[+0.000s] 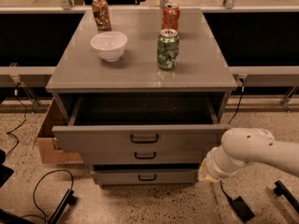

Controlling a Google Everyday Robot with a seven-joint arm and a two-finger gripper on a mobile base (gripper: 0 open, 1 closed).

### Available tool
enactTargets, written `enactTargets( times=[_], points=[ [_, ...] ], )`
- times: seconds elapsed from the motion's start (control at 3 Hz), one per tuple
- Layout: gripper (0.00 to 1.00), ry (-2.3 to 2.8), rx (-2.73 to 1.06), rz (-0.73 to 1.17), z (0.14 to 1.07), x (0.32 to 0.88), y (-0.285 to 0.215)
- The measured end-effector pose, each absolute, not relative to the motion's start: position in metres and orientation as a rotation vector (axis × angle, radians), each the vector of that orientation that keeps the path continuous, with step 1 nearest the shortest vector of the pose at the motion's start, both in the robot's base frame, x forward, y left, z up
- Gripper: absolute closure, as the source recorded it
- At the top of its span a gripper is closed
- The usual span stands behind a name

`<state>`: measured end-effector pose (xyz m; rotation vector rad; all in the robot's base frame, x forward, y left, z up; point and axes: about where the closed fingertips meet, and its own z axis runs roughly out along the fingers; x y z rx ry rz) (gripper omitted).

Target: Close top drawer

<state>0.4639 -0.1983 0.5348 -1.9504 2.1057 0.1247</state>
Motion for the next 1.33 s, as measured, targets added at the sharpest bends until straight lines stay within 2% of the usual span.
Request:
enactTargets(
  times=[0.67,1.0,1.33],
  points=[
    [1.0,2.087,-1.916,0.013,0.567,0.548,-0.233],
    [1.0,2.087,-1.916,0.013,0.567,0.546,-0.233],
    [1.0,2.068,-1.885,-0.1,0.608,0.594,-0.252]
  ],
)
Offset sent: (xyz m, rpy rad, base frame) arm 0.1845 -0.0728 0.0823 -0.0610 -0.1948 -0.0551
